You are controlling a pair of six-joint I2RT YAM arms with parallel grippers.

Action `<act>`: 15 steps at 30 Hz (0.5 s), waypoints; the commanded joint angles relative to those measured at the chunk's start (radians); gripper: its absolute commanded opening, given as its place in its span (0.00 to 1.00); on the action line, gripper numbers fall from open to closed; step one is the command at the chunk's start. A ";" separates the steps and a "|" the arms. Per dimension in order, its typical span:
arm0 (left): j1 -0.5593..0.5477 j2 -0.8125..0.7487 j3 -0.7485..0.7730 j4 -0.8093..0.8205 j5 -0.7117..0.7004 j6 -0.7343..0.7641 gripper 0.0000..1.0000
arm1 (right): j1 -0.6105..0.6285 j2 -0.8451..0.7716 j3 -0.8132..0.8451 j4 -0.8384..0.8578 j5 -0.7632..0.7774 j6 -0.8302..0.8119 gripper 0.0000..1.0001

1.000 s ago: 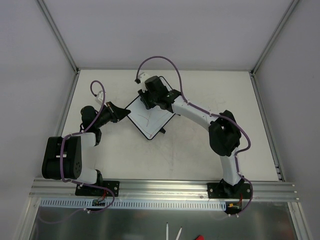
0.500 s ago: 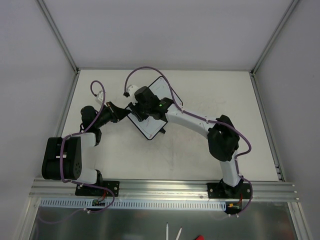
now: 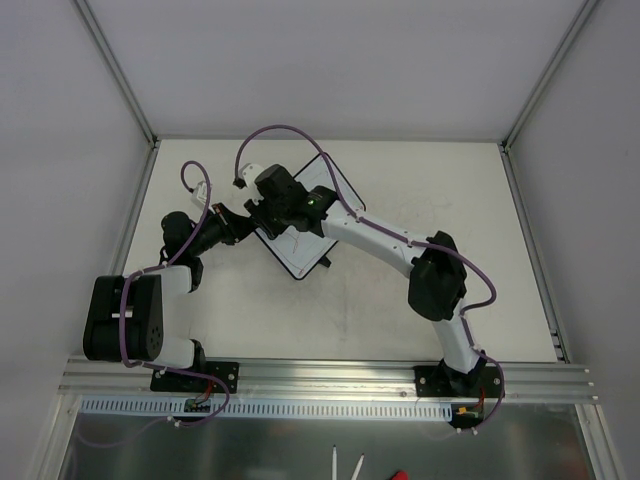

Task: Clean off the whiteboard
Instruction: Hold the whiteboard at the whiteboard stand.

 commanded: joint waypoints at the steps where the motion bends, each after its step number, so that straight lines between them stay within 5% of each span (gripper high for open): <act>1: -0.005 -0.038 0.023 0.021 -0.001 0.079 0.00 | -0.002 0.004 0.042 -0.027 0.038 -0.013 0.00; 15: -0.005 -0.044 0.020 0.018 -0.004 0.080 0.00 | -0.033 0.025 0.050 -0.029 0.042 -0.013 0.00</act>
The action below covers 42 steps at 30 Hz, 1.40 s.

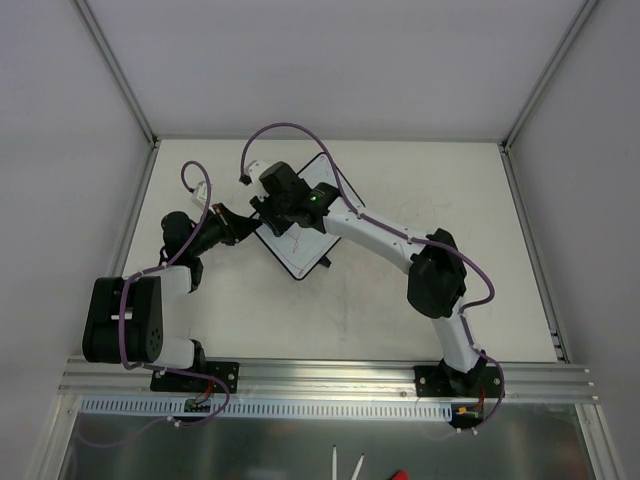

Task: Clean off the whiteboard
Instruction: Hold the whiteboard at the whiteboard stand.

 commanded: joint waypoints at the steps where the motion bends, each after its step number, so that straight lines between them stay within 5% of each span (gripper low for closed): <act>1: -0.005 -0.033 0.020 0.037 -0.004 0.066 0.00 | -0.014 0.021 0.047 -0.011 0.023 -0.011 0.00; 23: -0.005 -0.038 0.020 0.035 -0.001 0.068 0.00 | -0.034 0.107 0.142 -0.011 0.058 -0.028 0.00; 42: -0.005 -0.053 0.020 0.021 0.028 0.071 0.00 | -0.212 0.158 0.140 -0.011 0.038 -0.008 0.00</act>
